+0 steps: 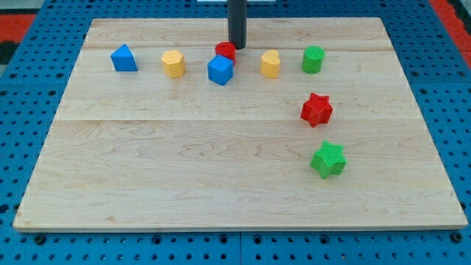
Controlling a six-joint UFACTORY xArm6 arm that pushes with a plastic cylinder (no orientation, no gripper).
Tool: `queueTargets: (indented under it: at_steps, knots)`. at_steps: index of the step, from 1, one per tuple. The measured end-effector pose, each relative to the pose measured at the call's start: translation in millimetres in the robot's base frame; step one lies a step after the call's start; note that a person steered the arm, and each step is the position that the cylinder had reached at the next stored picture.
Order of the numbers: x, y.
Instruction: Slightly push the green circle to the right of the board
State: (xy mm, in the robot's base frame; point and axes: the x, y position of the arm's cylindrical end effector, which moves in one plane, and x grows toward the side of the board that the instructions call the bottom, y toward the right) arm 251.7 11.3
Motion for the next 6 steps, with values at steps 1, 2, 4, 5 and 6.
queueTargets:
  at_steps: [1, 2, 4, 5, 6]
  knots:
    - [6.3, 28.9]
    - [26.5, 48.3]
    - [51.3, 102.2]
    - [73.3, 96.4]
    - [66.9, 76.6]
